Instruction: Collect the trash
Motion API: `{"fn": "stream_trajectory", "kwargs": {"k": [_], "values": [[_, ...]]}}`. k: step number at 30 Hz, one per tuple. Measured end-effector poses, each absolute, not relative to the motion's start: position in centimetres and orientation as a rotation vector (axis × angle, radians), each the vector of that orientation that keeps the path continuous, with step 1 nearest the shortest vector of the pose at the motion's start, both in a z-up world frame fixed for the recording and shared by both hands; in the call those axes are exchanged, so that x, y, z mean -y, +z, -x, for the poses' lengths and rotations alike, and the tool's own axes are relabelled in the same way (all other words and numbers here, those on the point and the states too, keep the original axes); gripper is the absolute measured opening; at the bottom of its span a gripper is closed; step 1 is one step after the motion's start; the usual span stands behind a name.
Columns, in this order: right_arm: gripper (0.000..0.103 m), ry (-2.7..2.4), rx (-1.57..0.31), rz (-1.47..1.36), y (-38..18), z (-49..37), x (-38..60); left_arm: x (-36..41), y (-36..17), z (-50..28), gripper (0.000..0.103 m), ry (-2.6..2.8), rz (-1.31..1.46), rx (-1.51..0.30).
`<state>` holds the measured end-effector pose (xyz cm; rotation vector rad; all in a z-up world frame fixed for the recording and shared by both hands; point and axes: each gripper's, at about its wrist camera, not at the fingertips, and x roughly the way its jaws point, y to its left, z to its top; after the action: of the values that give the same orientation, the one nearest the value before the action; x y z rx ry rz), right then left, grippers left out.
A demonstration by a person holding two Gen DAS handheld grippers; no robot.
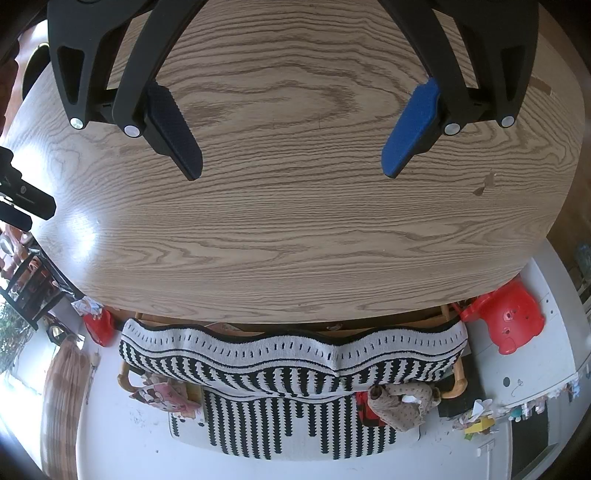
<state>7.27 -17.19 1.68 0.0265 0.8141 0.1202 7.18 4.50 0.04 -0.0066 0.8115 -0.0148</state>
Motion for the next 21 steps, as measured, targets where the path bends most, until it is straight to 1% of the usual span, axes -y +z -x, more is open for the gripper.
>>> {"fn": "stream_trajectory", "kwargs": {"k": [21], "values": [[0.093, 0.120, -0.814, -0.026, 1.61, -7.20, 17.23, -4.07, -0.27, -7.50, 0.095, -0.025, -0.005, -0.815]]}}
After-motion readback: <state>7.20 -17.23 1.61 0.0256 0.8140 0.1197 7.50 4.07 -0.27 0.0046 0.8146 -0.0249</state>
